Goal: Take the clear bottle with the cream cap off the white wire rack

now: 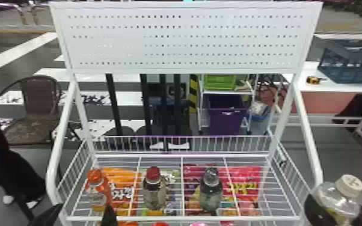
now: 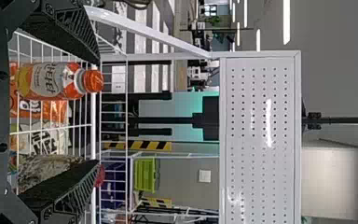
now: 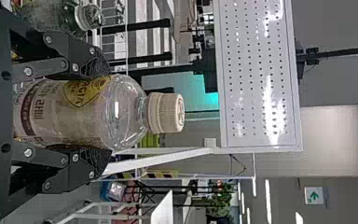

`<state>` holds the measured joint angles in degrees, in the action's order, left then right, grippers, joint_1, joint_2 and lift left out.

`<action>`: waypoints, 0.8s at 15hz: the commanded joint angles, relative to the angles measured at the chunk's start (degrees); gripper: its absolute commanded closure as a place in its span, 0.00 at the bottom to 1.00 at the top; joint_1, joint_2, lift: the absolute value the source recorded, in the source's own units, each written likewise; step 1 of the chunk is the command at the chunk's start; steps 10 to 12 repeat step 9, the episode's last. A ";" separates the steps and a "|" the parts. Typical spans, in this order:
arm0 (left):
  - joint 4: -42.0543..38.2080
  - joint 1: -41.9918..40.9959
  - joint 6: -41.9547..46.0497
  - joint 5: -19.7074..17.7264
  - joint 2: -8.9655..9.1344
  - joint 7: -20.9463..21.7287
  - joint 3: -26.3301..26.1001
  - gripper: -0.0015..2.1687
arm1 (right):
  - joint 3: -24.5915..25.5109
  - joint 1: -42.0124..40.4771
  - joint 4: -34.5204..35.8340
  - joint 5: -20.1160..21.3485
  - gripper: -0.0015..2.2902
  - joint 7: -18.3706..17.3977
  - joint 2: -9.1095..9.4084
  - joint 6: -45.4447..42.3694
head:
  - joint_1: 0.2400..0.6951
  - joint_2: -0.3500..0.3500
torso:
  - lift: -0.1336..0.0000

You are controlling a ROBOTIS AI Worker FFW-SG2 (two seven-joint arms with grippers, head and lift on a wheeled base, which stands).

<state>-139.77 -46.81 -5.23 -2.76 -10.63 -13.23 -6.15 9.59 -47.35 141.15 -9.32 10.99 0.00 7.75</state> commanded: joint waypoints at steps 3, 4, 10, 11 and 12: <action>-0.42 -0.57 0.00 0.21 0.00 -0.04 0.00 0.06 | -0.09 -0.02 0.18 0.00 0.35 0.09 0.05 -0.41 | 0.57 0.50 | 1.00; -0.42 -0.65 0.00 0.21 0.00 -0.04 0.00 0.06 | -0.09 -0.02 0.18 0.00 0.35 0.09 0.05 -0.41 | 0.57 0.50 | 1.00; -0.68 -0.83 0.00 0.30 -0.09 -0.04 0.09 0.06 | -0.09 -0.55 0.89 -0.09 0.35 0.35 0.05 -0.76 | 0.57 0.50 | 1.00; -0.68 -0.83 0.00 0.30 -0.09 -0.04 0.09 0.06 | -0.09 -0.55 0.89 -0.09 0.35 0.35 0.05 -0.76 | 0.57 0.50 | 1.00; -0.68 -0.83 0.00 0.30 -0.09 -0.04 0.09 0.06 | -0.09 -0.55 0.89 -0.09 0.35 0.35 0.05 -0.76 | 0.57 0.50 | 1.00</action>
